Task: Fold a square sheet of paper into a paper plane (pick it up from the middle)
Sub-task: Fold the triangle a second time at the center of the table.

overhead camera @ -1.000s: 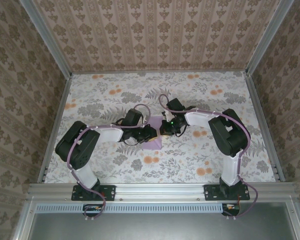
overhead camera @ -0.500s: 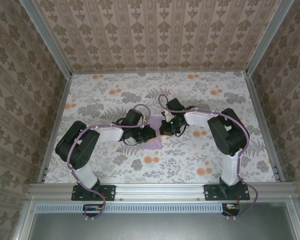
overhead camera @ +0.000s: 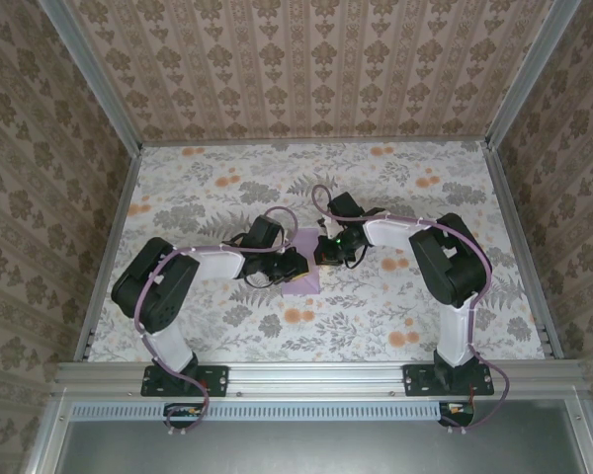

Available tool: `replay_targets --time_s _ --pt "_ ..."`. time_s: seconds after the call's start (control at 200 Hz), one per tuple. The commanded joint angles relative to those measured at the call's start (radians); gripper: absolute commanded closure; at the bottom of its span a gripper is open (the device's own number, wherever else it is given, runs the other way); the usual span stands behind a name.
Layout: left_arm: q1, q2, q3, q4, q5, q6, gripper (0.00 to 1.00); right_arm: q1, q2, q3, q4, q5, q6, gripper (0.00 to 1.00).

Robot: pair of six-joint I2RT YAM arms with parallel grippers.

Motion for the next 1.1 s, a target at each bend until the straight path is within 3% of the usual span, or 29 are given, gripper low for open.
replay_targets --time_s 0.0,1.095 --pt "0.003 0.02 0.027 -0.012 -0.004 0.027 0.84 0.002 0.021 0.026 -0.02 0.019 -0.016 0.93" --pt "0.006 0.048 0.015 -0.019 -0.01 0.004 0.84 0.002 0.036 0.039 -0.03 0.026 -0.014 0.92"
